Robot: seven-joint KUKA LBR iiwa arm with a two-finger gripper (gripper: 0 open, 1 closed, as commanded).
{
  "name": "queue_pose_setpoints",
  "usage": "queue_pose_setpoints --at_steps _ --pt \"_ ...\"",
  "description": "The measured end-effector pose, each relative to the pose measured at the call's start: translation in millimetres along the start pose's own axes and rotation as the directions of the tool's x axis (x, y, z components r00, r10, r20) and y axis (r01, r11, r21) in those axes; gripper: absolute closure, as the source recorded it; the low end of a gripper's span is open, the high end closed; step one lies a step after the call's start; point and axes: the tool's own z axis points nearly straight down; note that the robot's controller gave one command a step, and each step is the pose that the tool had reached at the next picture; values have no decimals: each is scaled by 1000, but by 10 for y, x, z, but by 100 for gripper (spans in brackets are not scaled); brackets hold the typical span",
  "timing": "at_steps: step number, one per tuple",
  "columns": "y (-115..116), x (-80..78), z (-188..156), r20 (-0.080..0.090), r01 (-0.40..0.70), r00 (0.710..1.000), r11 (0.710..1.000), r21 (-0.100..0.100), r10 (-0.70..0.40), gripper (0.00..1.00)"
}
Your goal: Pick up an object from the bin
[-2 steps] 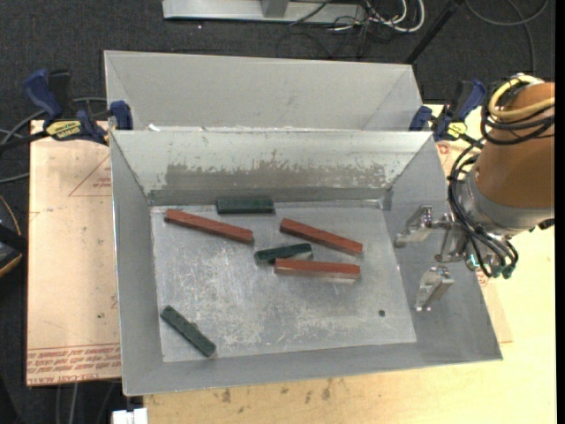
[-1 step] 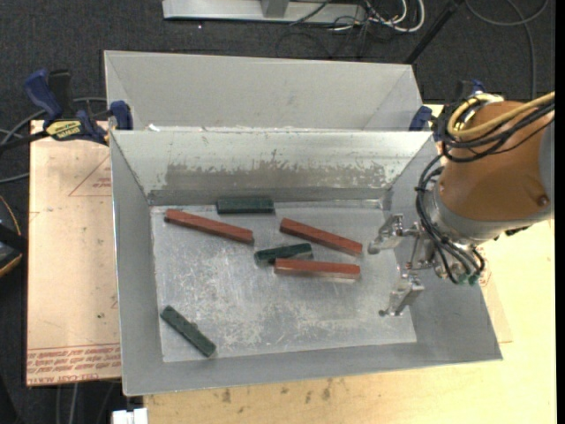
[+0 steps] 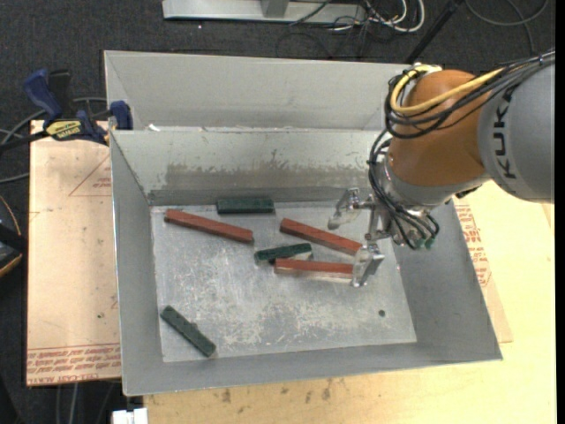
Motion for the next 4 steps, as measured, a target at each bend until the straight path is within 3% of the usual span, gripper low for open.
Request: queue_pose_setpoints --at_steps 1,2,3,4 --pt "-213 -21 573 6 -45 999 999 -1 45 0" --pt "-141 -313 994 32 -119 992 993 4 119 100" --pt "-141 -313 995 31 -119 992 993 4 119 100" --pt "-197 -379 -584 8 -191 981 982 0 191 100"
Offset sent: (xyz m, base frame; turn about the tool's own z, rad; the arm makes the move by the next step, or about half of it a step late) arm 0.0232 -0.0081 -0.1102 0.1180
